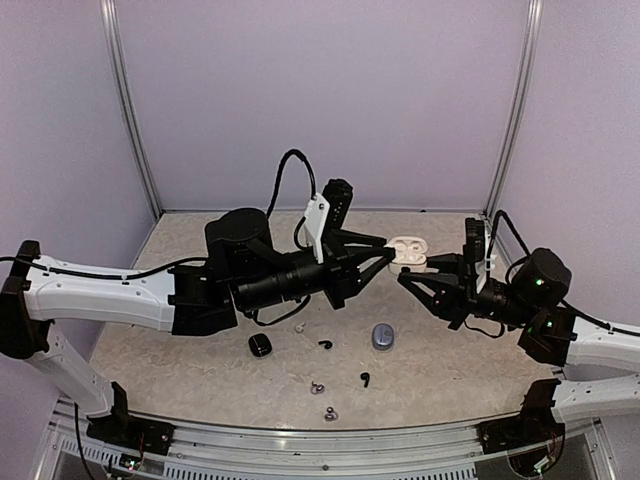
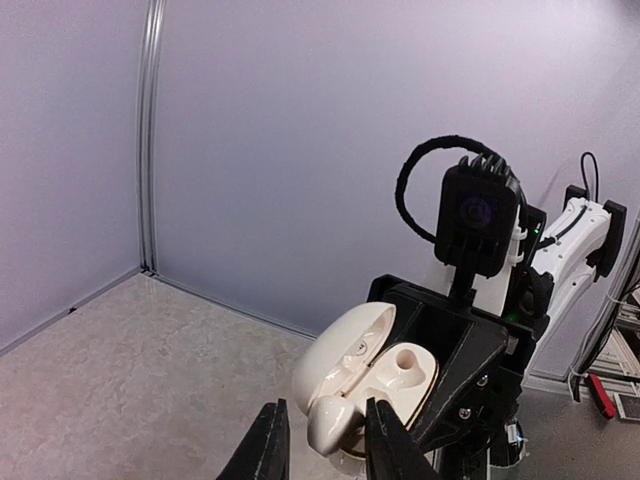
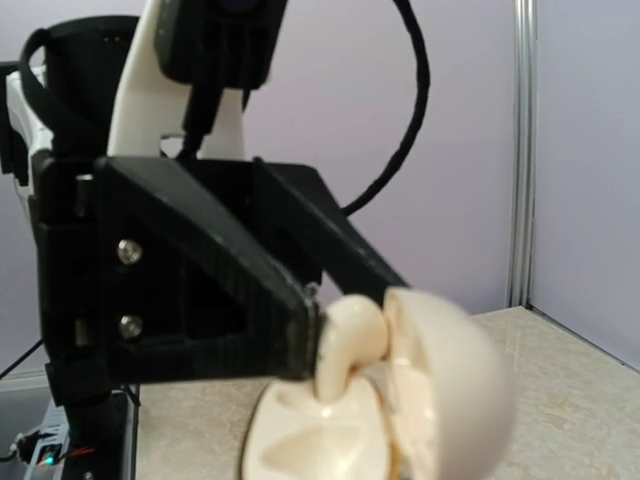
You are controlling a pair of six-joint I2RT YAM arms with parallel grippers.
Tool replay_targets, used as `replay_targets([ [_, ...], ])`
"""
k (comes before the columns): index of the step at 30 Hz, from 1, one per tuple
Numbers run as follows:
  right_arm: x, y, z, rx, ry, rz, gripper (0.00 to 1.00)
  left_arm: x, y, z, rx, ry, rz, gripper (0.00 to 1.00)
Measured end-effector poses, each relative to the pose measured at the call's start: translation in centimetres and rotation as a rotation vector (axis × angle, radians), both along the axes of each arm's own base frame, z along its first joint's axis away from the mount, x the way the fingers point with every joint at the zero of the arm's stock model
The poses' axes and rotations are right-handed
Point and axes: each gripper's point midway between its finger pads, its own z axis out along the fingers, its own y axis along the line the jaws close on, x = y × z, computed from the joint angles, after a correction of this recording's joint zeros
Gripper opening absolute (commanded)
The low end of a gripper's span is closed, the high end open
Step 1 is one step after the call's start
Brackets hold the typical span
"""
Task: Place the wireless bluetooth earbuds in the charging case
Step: Insert the left earbud into the left side groove of the charging case.
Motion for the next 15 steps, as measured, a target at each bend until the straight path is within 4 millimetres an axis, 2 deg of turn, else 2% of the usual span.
replay_targets([
  [7, 0.0, 0.0, 0.0, 0.001, -0.002, -0.002, 0.01, 0.1, 0.1, -0.1, 0.003, -0.007, -0.006, 0.55],
  [11, 0.0, -0.1, -0.1, -0.002, -0.003, -0.005, 0.03, -0.4, 0.7, -1.0, 0.009, -0.012, -0.018, 0.77],
  [14, 0.1, -0.1, -0.1, -0.004, -0.002, -0.007, 0.04, -0.9, 1.8, -2.1, 0.028, -0.011, -0.021, 0.89],
  [15, 0.1, -0.1, -0.2, -0.008, -0.001, -0.007, 0.04, -1.1, 2.1, -2.3, 0.031, -0.014, -0.021, 0.97],
])
